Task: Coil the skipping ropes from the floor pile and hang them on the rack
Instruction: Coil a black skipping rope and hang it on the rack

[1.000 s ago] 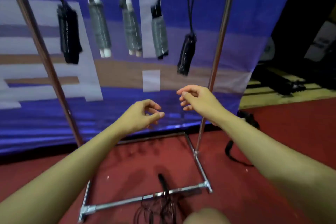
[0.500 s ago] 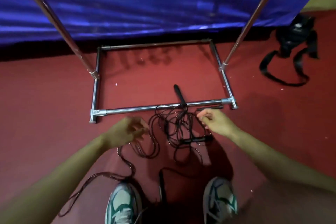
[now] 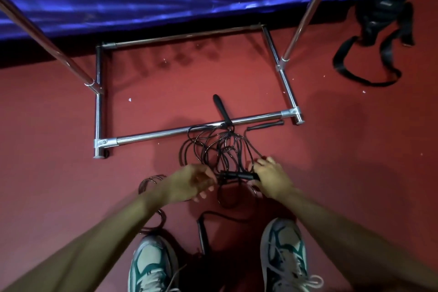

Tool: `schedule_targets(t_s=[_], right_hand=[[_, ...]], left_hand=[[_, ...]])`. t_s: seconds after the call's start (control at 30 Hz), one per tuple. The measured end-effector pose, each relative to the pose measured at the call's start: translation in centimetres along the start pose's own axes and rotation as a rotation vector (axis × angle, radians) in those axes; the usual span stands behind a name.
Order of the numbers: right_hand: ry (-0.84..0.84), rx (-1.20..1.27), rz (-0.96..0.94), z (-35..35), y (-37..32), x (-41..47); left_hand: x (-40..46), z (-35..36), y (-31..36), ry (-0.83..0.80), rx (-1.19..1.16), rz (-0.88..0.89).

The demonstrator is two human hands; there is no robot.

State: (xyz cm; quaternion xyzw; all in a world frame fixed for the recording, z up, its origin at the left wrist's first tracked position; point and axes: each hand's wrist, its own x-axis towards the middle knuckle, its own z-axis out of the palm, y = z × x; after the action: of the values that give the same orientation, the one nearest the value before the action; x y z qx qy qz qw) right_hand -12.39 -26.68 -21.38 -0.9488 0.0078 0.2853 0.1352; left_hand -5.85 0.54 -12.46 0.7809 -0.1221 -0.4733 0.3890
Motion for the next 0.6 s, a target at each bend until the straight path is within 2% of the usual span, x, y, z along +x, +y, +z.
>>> schedule_targets(t_s=[0.1, 0.2, 0.3, 0.4, 0.5, 0.6], right_hand=[[-0.149, 0.497, 0.008, -0.9, -1.7, -1.4], [-0.243, 0.733, -0.054, -3.1, -3.8, -3.8], [-0.284, 0.768, -0.149, -6.0, -6.2, -6.0], [-0.226, 0.773, -0.267, -9.3, -8.8, -7.7], [-0.141, 0.698, -0.368, -13.7, -11.0, -9.3], [-0.105, 0.633, -0.463, -20.0, -13.1, -11.6]], left_hand=[[-0.3, 1.0, 0.0, -0.033, 0.032, -0.027], [-1.3, 1.4, 1.2, 0.016, 0.013, -0.034], [-3.0, 1.2, 3.9, 0.185, -0.032, 0.014], [-4.6, 0.1, 6.3, 0.365, -0.14, 0.161], [-7.2, -2.1, 9.2, 0.413, -0.186, 0.29], [-10.6, -4.9, 13.3, 0.439, -0.11, 0.402]])
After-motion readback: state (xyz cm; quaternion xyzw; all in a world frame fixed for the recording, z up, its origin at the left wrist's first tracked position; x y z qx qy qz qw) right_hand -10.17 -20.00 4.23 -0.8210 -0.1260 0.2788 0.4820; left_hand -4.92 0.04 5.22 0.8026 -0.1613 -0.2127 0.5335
